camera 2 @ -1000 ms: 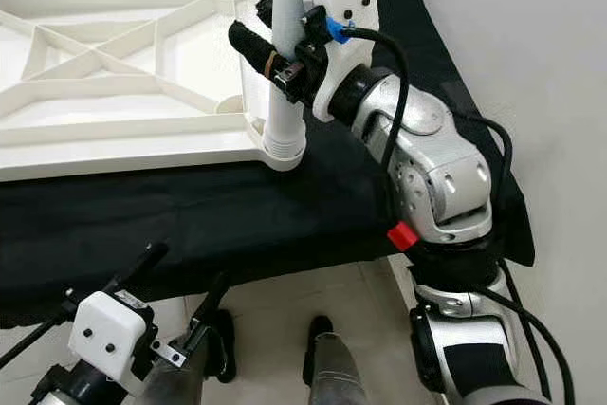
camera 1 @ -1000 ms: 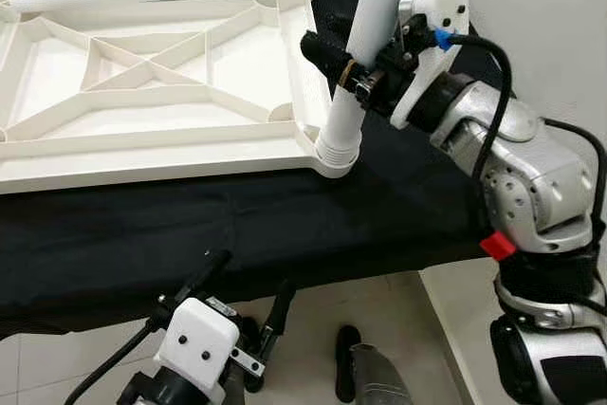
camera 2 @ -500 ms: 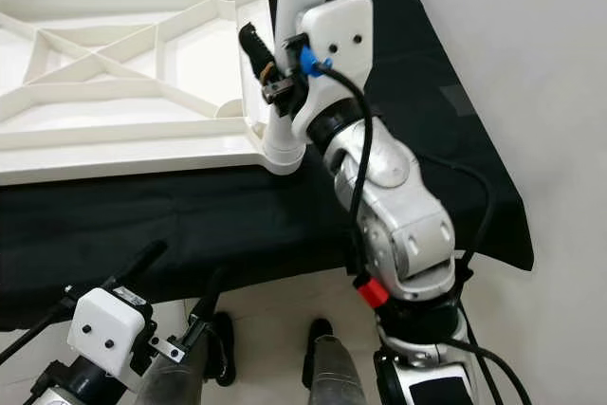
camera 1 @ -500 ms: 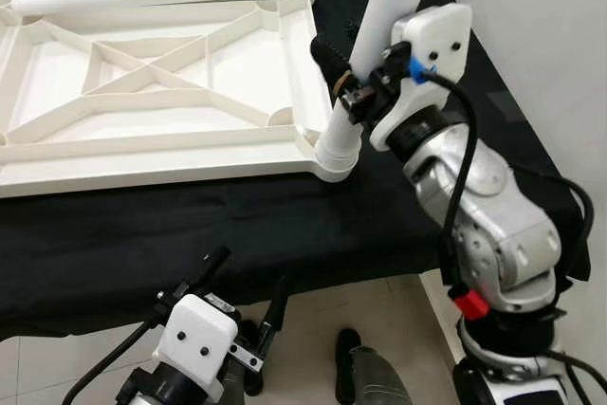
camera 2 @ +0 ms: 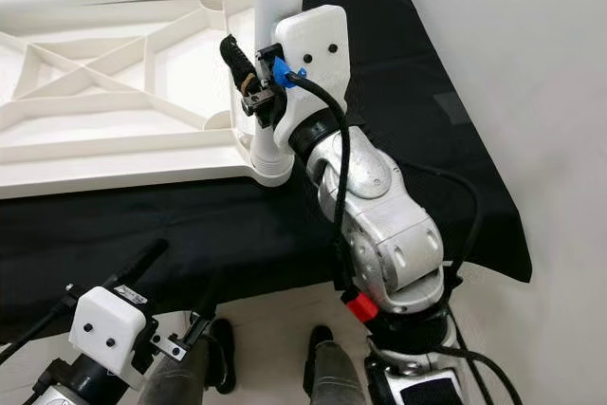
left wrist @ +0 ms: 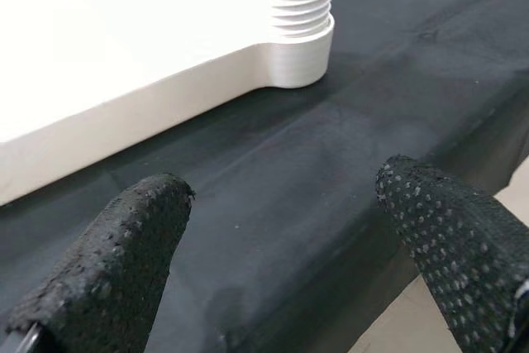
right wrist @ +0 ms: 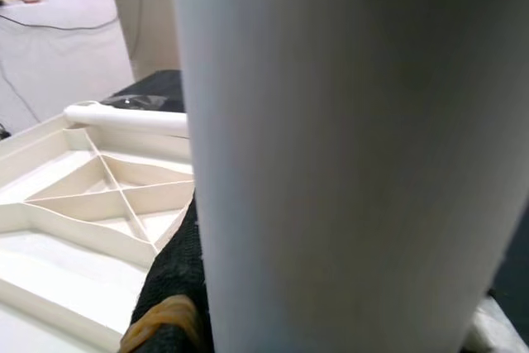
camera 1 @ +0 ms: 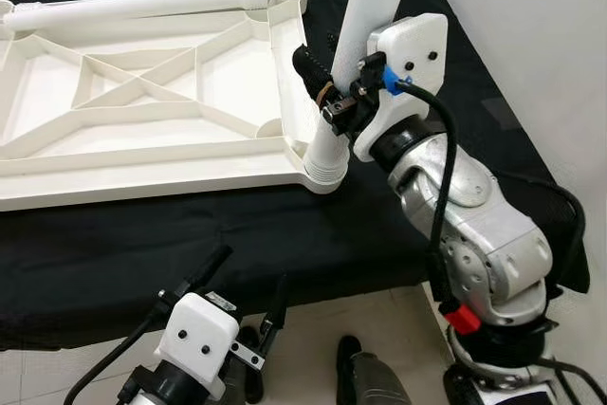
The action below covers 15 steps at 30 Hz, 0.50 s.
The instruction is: Building children table
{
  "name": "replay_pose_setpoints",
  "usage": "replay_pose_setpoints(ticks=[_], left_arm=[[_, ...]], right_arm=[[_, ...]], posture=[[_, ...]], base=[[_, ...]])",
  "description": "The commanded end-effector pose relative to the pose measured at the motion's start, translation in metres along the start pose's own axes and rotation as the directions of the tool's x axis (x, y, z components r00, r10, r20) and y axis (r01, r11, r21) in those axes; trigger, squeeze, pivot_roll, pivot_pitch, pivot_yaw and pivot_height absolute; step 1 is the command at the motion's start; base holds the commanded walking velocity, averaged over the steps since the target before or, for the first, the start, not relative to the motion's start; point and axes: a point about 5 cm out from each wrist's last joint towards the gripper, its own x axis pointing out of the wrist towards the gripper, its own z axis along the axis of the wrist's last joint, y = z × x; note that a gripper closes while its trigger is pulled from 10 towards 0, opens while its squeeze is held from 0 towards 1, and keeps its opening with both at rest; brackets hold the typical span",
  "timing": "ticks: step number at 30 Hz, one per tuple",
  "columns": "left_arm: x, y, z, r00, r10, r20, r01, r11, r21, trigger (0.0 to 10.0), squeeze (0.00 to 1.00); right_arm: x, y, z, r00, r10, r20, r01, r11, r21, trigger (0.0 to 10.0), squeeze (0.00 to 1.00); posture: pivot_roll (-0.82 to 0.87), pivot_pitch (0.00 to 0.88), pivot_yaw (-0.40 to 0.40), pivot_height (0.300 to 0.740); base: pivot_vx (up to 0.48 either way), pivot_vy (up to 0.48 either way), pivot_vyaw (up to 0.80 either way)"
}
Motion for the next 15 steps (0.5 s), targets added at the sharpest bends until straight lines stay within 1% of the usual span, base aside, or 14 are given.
replay_pose_setpoints(ticks=[1, 3, 5, 8, 12, 13, 14, 15], left_arm=[[-0.0029, -0.0021, -0.0066, 0.999, -0.005, -0.032, 0.004, 1.000, -0.016, 10.0, 0.00], [-0.0029, -0.0022, -0.0065, 0.999, -0.005, -0.032, 0.005, 1.000, -0.016, 10.0, 0.00], [-0.0025, -0.0026, -0.0064, 1.000, -0.005, -0.031, 0.004, 1.000, -0.016, 10.0, 0.00], [-0.0022, -0.0026, -0.0064, 1.000, -0.002, -0.030, 0.002, 1.000, -0.015, 10.0, 0.00], [-0.0020, -0.0025, -0.0064, 1.000, -0.001, -0.030, 0.001, 1.000, -0.015, 10.0, 0.00], [-0.0005, 0.0009, -0.0052, 1.000, 0.010, -0.024, -0.010, 1.000, -0.004, 10.0, 0.00], [-0.0005, 0.0009, -0.0052, 1.000, 0.010, -0.024, -0.010, 1.000, -0.004, 10.0, 0.00], [0.0002, 0.0056, -0.0040, 0.999, 0.035, -0.023, -0.035, 0.999, 0.004, 10.0, 0.00]], right_arm=[[-0.0056, -0.0169, -0.0474, 0.953, -0.140, -0.268, 0.136, 0.990, -0.033, 10.0, 0.00], [-0.0066, -0.0161, -0.0486, 0.949, -0.154, -0.275, 0.149, 0.988, -0.037, 10.0, 0.00], [-0.0065, -0.0108, -0.0495, 0.949, -0.147, -0.279, 0.142, 0.989, -0.040, 10.0, 0.00], [-0.0059, -0.0081, -0.0497, 0.950, -0.140, -0.280, 0.134, 0.990, -0.042, 10.0, 0.00], [-0.0057, -0.0078, -0.0497, 0.949, -0.140, -0.281, 0.133, 0.990, -0.043, 10.0, 0.00], [-0.0053, -0.0078, -0.0502, 0.947, -0.144, -0.286, 0.137, 0.990, -0.043, 10.0, 0.00], [-0.0053, -0.0078, -0.0502, 0.947, -0.144, -0.286, 0.137, 0.990, -0.043, 10.0, 0.00], [-0.0050, -0.0077, -0.0504, 0.946, -0.147, -0.288, 0.141, 0.989, -0.043, 10.0, 0.00]], posture=[[0.00, 0.385, -0.016, 0.740], [0.00, 0.385, -0.016, 0.740], [0.00, 0.385, -0.017, 0.740], [0.01, 0.384, -0.019, 0.740], [0.01, 0.384, -0.019, 0.740], [0.01, 0.376, -0.024, 0.740], [0.01, 0.376, -0.024, 0.740], [0.01, 0.375, -0.026, 0.740]], base=[[0.000, 0.000, 0.00], [0.000, 0.000, 0.00], [0.000, 0.000, 0.00], [0.000, 0.000, 0.00], [0.000, 0.000, 0.00], [0.000, 0.000, 0.00], [0.000, 0.000, 0.00], [0.000, 0.000, 0.00]])
